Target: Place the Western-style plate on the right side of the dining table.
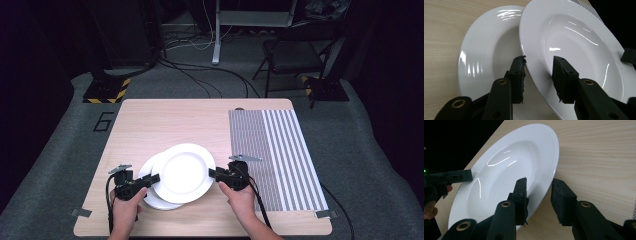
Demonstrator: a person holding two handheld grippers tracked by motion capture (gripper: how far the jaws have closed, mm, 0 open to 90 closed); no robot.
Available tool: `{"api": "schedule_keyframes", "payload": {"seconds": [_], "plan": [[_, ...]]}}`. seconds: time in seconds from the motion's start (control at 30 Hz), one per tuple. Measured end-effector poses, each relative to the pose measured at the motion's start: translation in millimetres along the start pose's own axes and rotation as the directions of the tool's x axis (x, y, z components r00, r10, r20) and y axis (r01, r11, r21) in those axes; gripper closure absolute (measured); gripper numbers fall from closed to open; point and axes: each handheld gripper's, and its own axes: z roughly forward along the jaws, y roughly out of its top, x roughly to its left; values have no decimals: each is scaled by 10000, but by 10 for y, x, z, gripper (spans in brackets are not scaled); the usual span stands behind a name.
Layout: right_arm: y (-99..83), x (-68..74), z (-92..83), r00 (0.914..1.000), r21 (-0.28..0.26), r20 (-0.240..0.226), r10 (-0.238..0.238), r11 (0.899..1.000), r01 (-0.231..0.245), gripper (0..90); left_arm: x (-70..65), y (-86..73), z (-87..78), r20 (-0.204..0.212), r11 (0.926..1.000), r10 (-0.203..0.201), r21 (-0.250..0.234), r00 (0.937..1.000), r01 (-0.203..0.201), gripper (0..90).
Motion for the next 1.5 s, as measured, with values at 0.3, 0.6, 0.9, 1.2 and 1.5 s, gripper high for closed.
{"api": "schedule_keyframes", "payload": {"seconds": [0.3, 0.6, 0.9, 1.2, 1.5], "plan": [[10, 18, -7, 9999, 191, 162, 19, 9998, -22, 648, -66, -1, -34, -141, 10000, 63, 46, 9999, -62, 628], [12, 33, -21, 9993, 220, 386, -27, 9998, 19, 647, -107, 13, -72, -136, 9998, 194, -77, 9997, -195, 650], [15, 29, -19, 9993, 248, 362, 78, 9997, -87, 647, -132, 26, -94, -166, 9999, 14, -156, 9999, -16, 652], [63, 37, -59, 9991, 91, 279, 305, 9995, -308, 650, -175, 55, -117, -152, 9998, 15, -221, 9999, -18, 651], [69, 38, -67, 9992, 47, 265, 295, 9995, -297, 649, -180, 65, -129, -112, 9998, 6, -216, 9999, -9, 652]]}}
